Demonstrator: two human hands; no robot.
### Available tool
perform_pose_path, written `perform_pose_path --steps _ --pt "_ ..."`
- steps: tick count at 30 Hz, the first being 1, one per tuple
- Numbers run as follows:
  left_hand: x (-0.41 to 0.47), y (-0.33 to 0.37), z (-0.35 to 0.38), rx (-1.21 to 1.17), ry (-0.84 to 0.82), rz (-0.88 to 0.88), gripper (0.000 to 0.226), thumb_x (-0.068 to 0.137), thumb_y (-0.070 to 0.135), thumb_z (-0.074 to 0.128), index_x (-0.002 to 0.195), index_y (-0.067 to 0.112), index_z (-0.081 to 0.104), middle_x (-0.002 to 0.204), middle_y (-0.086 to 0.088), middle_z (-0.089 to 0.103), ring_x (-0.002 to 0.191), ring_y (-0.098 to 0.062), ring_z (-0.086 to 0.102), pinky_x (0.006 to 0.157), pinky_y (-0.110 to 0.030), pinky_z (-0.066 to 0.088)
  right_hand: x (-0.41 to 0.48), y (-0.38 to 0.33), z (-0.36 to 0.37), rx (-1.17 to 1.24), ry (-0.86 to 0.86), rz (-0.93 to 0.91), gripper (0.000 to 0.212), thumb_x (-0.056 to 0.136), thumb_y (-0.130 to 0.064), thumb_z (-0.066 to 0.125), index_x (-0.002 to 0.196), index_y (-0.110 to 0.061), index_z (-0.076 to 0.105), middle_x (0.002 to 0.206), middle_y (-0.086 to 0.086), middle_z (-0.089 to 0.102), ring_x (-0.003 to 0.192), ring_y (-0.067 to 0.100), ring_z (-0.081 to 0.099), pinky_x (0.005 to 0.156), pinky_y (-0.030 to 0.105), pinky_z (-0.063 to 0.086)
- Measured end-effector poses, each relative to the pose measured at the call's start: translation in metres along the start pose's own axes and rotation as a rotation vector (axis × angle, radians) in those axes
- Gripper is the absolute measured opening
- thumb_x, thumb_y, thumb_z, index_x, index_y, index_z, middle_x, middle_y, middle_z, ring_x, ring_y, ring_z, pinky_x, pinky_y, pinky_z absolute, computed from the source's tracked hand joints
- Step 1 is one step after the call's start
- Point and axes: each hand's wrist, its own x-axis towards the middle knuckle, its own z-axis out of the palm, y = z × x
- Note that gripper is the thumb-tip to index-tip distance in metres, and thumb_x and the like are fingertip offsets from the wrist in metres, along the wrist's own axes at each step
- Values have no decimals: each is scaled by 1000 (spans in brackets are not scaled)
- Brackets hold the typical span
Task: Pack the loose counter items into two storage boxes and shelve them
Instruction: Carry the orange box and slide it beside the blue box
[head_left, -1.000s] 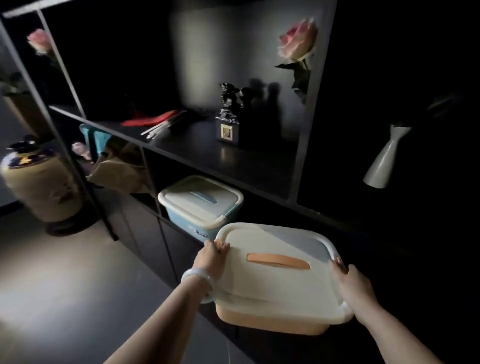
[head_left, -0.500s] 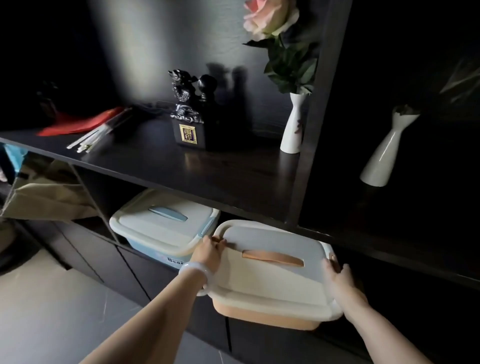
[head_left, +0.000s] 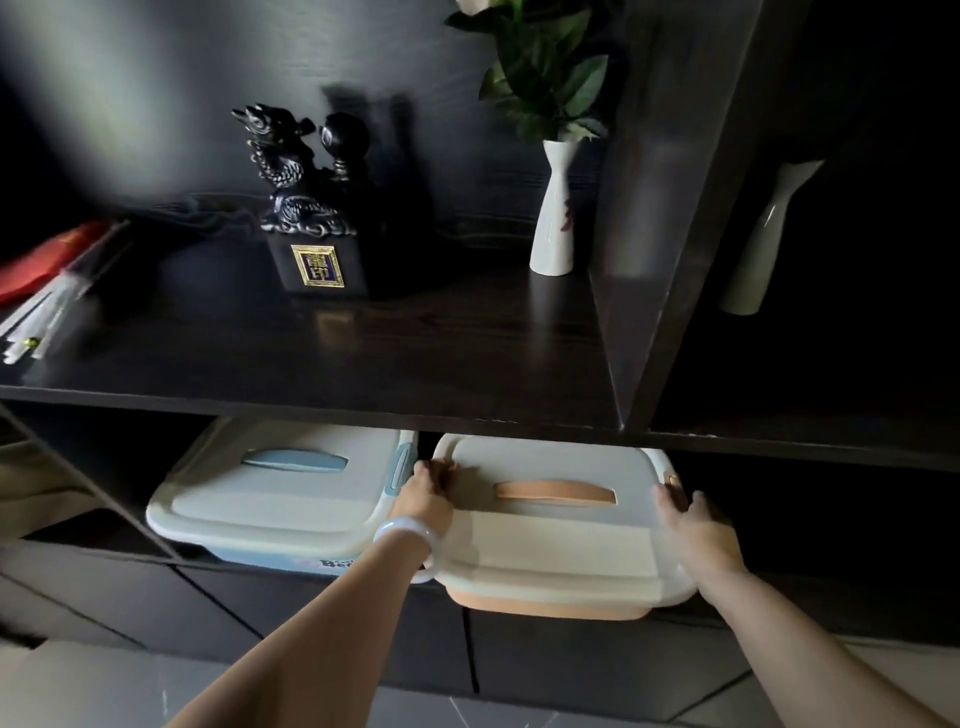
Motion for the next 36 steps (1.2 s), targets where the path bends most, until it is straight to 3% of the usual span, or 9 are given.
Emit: perform_pose_path --steps 4,9,14,18,21,26,31,34,36 --pt "1 -2 4 8 -7 70 48 90 -5 37 134 13 46 134 -7 55 125 -26 51 101 -26 34 -2 0 5 -6 73 138 73 96 -60 31 152 -14 22 135 27 47 116 42 54 78 37 43" --pt "-2 -9 8 -13 5 67 47 92 0 32 136 13 43 139 -8 49 124 -29 50 104 -34 36 -2 1 8 -18 110 158 74 95 -62 32 152 -17 24 137 26 46 117 42 53 81 38 43" --pt "-19 -23 7 21 -9 204 60 102 17 40 155 5 14 154 -12 30 140 -26 33 109 -26 24 -10 -3 8 30 116 154 72 95 -58 37 152 -15 23 136 27 46 117 44 52 84 40 43" --pt "-35 -38 4 -84 -25 268 63 103 28 42 156 15 11 158 -3 24 142 -20 32 111 -24 24 -22 0 8 206 109 85 51 96 -43 48 138 -14 41 104 17 58 90 33 55 78 38 45" --pt "-42 -47 1 -164 -70 286 66 102 32 45 156 19 9 160 3 20 145 -13 25 111 -18 20 -40 5 12 328 104 31 50 98 -31 51 144 -19 38 113 8 56 103 28 53 84 33 39" --pt "-58 -56 -1 -327 -168 247 79 94 38 60 154 27 9 142 18 36 120 4 43 97 -10 31 -57 9 26 469 173 24 52 97 -27 54 145 -21 37 120 7 56 101 18 47 86 30 35" --pt "-59 -64 0 -395 -269 238 121 66 63 71 156 23 0 150 5 36 134 -12 42 111 -29 38 -53 9 32 506 190 39 53 95 -30 55 144 -22 39 122 8 58 102 20 52 84 31 38" --pt "-54 -65 -3 -389 -263 239 117 67 63 73 154 19 8 145 0 45 130 -14 48 110 -35 41 -50 6 35 508 183 23 52 95 -30 54 144 -22 40 118 6 59 101 20 53 82 31 39" --pt "-53 -64 -5 -420 -237 242 95 74 48 76 147 18 22 138 -2 52 122 -13 54 106 -33 44 -49 3 38 510 188 17 53 95 -30 55 145 -22 39 120 6 59 101 19 53 83 32 40"
